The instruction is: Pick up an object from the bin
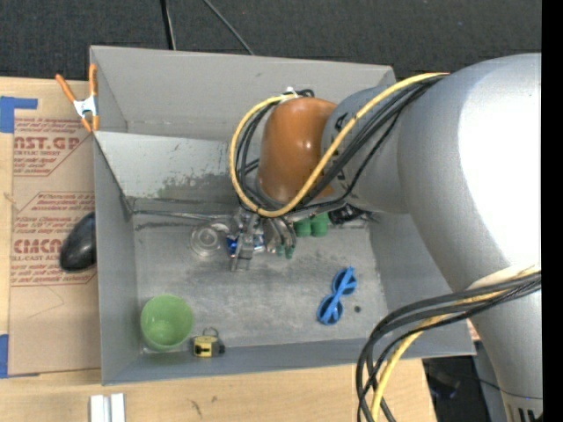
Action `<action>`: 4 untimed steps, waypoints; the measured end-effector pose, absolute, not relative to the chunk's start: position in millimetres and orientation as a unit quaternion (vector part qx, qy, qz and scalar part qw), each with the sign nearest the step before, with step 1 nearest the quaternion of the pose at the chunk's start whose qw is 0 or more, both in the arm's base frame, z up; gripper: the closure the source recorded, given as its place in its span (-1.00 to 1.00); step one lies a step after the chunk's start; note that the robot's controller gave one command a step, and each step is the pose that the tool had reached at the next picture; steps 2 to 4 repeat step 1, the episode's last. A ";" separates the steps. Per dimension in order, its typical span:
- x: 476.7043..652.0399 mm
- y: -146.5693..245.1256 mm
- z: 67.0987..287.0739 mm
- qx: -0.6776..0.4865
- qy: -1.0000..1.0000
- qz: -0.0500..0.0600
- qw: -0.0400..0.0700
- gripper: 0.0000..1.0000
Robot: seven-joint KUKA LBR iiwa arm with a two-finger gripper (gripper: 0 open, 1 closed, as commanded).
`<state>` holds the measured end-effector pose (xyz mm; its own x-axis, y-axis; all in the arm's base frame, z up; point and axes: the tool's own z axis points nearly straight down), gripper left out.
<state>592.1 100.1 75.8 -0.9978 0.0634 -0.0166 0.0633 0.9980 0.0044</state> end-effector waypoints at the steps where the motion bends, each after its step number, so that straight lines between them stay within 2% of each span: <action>1: 579.5 99.2 280.9 -0.210 0.978 0.000 0.005 1.00; 4: 579.5 99.2 280.9 -0.210 0.978 0.000 0.005 1.00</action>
Offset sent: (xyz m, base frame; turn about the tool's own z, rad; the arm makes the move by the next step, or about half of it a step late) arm -0.0143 -0.0020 0.2014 -0.4856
